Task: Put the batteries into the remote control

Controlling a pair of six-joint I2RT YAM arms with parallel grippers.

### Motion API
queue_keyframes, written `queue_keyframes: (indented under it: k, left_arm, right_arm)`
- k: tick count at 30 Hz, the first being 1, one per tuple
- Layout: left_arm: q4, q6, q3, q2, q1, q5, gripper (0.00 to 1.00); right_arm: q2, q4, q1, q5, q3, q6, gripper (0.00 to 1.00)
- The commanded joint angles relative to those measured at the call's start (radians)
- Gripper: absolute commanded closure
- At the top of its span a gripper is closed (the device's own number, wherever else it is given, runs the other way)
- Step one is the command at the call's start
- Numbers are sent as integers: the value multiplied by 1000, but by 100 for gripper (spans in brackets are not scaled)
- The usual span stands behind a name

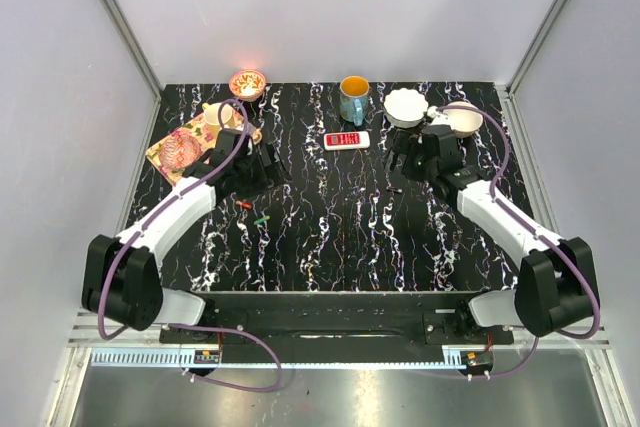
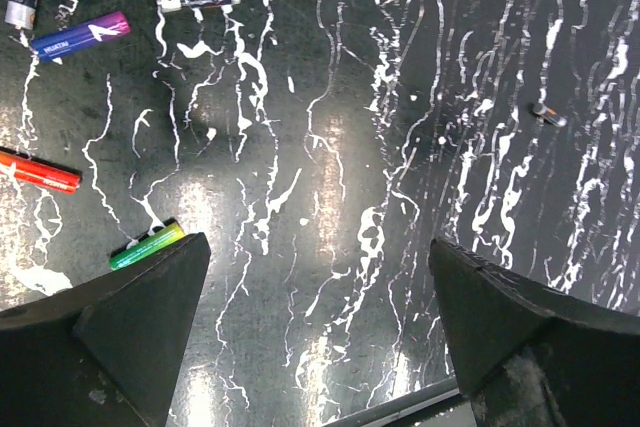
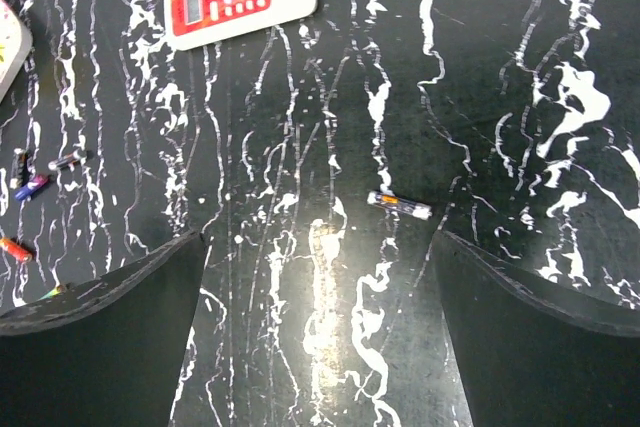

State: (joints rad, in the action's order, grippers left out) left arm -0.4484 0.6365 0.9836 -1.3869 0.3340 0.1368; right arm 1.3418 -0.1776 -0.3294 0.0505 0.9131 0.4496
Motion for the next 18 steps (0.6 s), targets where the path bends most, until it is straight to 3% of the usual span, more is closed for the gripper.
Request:
queue_keyframes:
  k: [1,11,18]
  left_arm:
    - [89,-8,-31,100,-3,69,3]
    - [128,-20,-91,206,5,57,1]
    - [119,-27,-125,247,5,69,8]
  right_arm:
    - [25,-10,-40,3,104,-45,0]
    - [258,-2,-45,55,266,-23,0]
    - [488,53,-46,55,473,-48,0]
